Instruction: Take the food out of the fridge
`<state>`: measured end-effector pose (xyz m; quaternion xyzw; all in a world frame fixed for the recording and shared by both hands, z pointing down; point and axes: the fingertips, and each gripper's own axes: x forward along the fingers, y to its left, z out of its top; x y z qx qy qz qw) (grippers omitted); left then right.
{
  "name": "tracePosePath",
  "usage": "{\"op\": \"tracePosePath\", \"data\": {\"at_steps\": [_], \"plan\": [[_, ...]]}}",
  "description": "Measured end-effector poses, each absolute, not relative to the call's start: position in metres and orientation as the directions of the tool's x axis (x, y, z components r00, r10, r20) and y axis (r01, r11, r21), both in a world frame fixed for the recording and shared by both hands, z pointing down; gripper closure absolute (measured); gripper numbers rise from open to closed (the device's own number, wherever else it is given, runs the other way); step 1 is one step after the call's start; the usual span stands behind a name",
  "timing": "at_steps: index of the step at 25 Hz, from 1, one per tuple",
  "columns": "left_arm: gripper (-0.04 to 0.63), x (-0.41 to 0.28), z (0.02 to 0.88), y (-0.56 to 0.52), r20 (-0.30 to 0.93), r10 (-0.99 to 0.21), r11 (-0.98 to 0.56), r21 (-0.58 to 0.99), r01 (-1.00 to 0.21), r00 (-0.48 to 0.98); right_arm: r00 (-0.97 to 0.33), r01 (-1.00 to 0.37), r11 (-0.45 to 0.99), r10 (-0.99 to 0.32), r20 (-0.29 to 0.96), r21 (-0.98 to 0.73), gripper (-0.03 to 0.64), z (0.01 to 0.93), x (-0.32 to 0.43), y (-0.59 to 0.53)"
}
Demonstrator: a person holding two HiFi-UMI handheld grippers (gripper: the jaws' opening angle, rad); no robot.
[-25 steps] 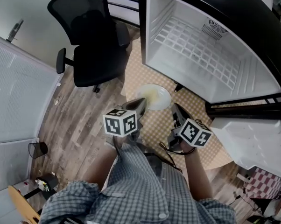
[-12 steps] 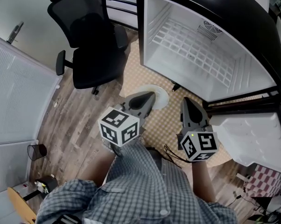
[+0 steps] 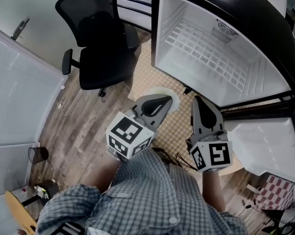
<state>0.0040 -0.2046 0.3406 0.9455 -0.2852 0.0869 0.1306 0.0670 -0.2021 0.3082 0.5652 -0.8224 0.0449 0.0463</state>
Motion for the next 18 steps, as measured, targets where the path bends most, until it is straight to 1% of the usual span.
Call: {"op": "tracePosePath", "data": {"at_steps": [11,18], "plan": [[0.589,0.009,0.336,-0.201,0.216,-0.486,-0.821,0.219,-0.527,0.847,-0.321,-0.947,0.321,-0.937,0.135,-0.025,0.607,0.309,0.075,-0.196],[0.589,0.010,0.337,-0.200,0.215,-0.479,-0.823,0.227,-0.521,0.851,-0.312,-0.950,0.307,-0.936,0.161,-0.052,0.607,0.317,0.080,-0.197]]}}
